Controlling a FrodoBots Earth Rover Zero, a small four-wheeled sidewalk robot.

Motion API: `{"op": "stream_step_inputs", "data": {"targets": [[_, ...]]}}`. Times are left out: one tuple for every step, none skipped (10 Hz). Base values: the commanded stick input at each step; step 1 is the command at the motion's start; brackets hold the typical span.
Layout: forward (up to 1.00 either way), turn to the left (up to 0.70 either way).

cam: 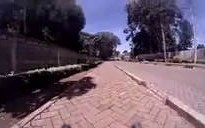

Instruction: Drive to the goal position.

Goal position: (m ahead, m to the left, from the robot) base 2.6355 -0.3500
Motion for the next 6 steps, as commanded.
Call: {"op": "stream_step_inputs", "data": {"targets": [[0.70,-0.13],[0.70,-0.19],[0.70,-0.24],[0.70,-0.30],[0.70,-0.35],[0.70,-0.30]]}}
